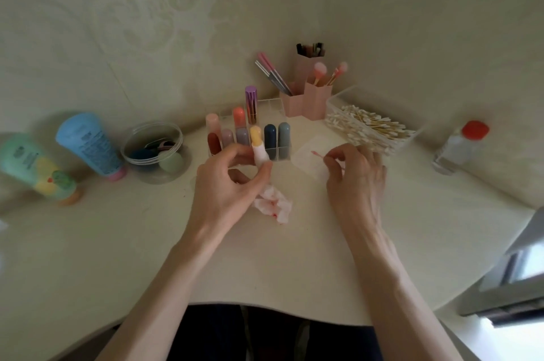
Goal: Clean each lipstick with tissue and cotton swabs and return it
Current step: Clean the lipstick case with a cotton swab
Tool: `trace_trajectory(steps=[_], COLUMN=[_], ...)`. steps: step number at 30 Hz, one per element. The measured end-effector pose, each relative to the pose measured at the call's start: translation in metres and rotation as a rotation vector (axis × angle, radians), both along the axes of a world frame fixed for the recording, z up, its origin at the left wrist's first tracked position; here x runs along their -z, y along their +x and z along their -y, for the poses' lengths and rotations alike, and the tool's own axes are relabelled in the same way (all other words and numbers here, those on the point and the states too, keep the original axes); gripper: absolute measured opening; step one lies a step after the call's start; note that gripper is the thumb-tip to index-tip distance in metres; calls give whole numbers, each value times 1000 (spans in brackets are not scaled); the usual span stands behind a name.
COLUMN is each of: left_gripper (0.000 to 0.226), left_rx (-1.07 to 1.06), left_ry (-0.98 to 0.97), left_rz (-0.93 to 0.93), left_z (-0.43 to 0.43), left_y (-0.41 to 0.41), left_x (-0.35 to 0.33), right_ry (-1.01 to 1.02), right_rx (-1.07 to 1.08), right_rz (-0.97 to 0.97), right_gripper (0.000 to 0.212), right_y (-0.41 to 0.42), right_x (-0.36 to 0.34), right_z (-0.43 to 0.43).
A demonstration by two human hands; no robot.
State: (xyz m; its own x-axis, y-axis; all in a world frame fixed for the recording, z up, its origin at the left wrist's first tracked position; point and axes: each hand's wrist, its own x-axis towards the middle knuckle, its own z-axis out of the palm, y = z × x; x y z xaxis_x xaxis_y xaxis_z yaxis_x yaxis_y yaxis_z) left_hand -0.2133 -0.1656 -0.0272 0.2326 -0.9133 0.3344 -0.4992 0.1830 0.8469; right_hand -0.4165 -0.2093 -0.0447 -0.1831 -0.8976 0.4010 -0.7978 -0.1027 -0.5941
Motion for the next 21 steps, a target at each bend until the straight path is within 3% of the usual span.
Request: trace_trajectory(steps=[3, 8, 13, 21], left_gripper=[8, 14, 21, 22], left_rx=[114, 178, 234, 276], left_ry=[64, 167, 177, 134], left_rz=[-149, -408, -421, -395], left_z=[-7, -26, -36, -39], left_y=[7, 26, 37, 37], left_x=[-4, -1, 8, 9], right_ry=[19, -39, 24, 44], right_rx=[-253, -595, -750, -783], right_rz=[305, 579, 564, 509], right_gripper=[8, 15, 12, 4], right_y=[9, 28, 35, 44], right_x=[-5, -17, -16, -14], right_z=[-4, -16, -24, -31])
